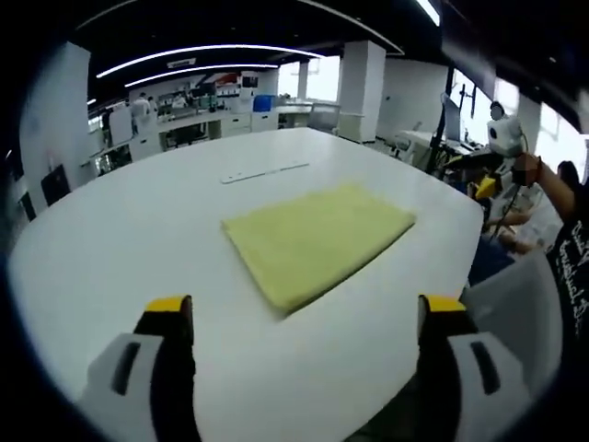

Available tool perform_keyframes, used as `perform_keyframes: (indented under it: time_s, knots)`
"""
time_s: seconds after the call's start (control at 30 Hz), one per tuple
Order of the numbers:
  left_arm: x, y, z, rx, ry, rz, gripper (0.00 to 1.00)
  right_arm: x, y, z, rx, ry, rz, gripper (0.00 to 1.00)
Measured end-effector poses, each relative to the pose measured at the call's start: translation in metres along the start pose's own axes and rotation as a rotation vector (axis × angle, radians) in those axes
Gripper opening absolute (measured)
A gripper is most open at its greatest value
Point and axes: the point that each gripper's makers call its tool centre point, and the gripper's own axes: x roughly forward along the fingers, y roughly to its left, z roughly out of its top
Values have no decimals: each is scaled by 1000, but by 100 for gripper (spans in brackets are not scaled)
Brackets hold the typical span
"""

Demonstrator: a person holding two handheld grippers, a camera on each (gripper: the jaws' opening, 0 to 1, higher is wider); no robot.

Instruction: Fold the garment on the visible template until the final outline fits inside the template.

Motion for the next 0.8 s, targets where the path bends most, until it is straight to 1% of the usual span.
perform_keyframes:
  time_s: [0.1,0.2,0.37,0.5,0.57,0.63,0.73,0.8]
  knots:
    - [-3,-2,0,-7,-13,-6,99,-6,2,-3,-6,-10,-14,99]
    - [-5,-1,-3,-1,-6,3,98,-9,3,-7,6,-22,-24,99]
    - [-6,-3,-5,-1,-9,14,97,-17,1,-20,17,-17,-54,98]
    - [-9,-6,-9,-1,2,14,98,-21,-1,-20,26,-37,-75,97]
    - [-10,-8,-11,6,2,10,98,-22,-1,-18,34,-61,-78,97]
    - [-10,-8,-13,1,-1,12,98,-21,-1,-19,38,-62,-79,97]
    - [-10,-9,-17,4,1,17,98,-20,1,-21,22,-54,-85,97]
    - [-10,-10,-21,19,21,19,98,-19,1,-23,18,-54,-82,97]
